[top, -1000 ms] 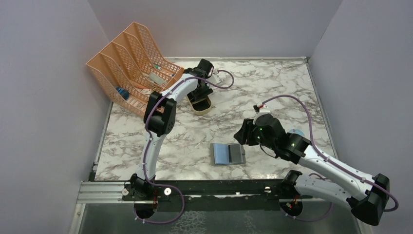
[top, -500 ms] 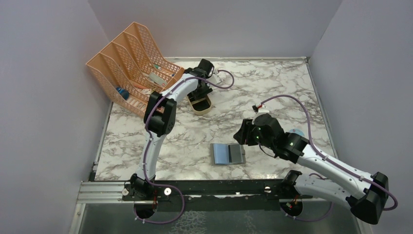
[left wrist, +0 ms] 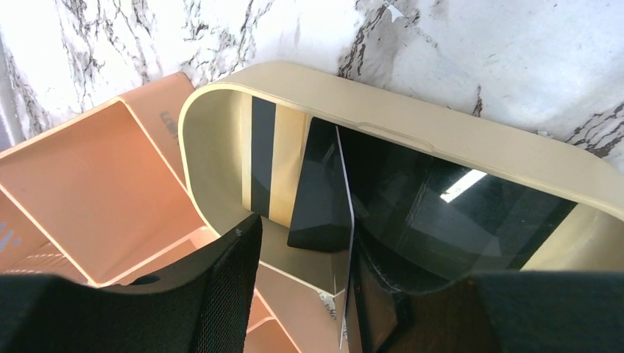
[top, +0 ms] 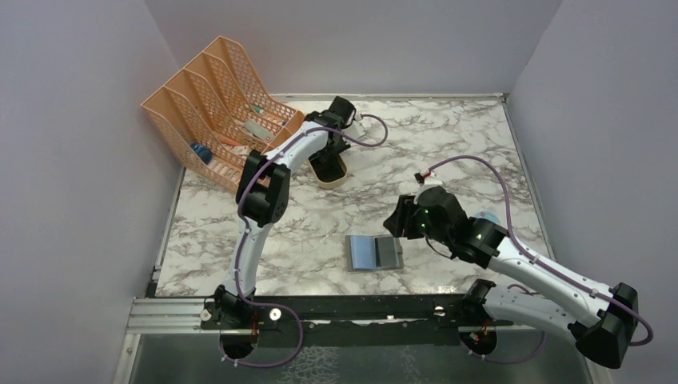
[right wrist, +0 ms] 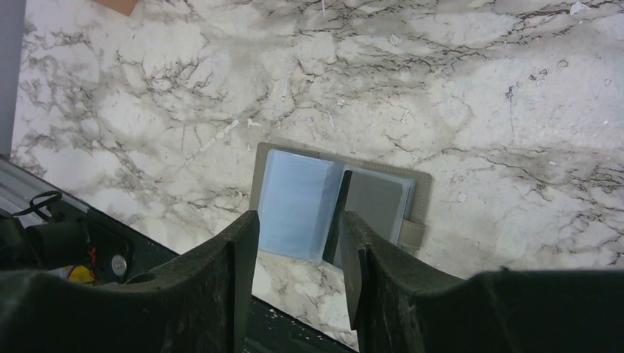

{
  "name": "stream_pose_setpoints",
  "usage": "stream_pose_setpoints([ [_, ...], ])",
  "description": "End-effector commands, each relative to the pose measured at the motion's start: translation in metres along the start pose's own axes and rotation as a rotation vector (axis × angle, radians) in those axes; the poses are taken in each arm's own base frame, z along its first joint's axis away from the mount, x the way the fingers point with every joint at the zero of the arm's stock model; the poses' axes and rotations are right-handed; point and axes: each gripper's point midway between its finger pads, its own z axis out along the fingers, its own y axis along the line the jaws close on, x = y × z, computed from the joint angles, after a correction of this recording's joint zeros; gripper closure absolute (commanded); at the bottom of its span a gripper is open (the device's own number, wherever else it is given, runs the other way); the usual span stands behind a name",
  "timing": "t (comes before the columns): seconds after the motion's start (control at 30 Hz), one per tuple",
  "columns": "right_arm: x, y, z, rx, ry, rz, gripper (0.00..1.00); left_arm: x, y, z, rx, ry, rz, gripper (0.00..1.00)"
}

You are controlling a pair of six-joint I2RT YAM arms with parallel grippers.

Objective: Put the credit cards into the card holder
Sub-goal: Pick up the credit card from the storage box.

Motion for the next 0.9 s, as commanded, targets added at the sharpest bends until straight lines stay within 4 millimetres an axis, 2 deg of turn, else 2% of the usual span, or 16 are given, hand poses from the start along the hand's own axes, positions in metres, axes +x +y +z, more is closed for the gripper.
stream_pose_setpoints([
  [0.0,-0.008,0.005,-0.003,-0.024,-0.035,0.004,0.55,-0.007,0.013,-0.031,-0.068,-0.022,-0.011,0.55],
  [0.03,-0.007,0.005,-0.003,-0.026,-0.033,0.005,0.55,-0.007,0.013,-0.033,-0.069,-0.023,-0.010,0.56],
  [0.17,-0.005,0.005,-0.003,-0.028,-0.030,0.010,0.55,-0.007,0.009,-0.035,-0.064,-0.025,-0.010,0.74],
  [0.27,-0.005,0.005,-0.003,-0.031,-0.029,0.012,0.55,-0.003,0.003,-0.036,-0.051,-0.015,-0.015,0.81],
  [0.43,-0.005,0.005,-0.004,-0.033,-0.032,0.012,0.55,0.003,-0.005,-0.040,-0.044,0.004,-0.025,0.99],
  [0.63,-0.005,0.009,-0.004,-0.053,-0.029,0.020,0.55,-0.001,-0.003,-0.067,-0.064,-0.014,-0.078,1.00],
  [0.77,-0.003,0.014,-0.003,-0.076,-0.022,0.033,0.55,-0.003,0.002,-0.092,-0.087,-0.053,-0.218,1.00],
  [0.87,-0.003,0.019,-0.002,-0.101,-0.022,0.047,0.55,-0.010,-0.004,-0.112,-0.046,-0.120,-0.341,1.00],
])
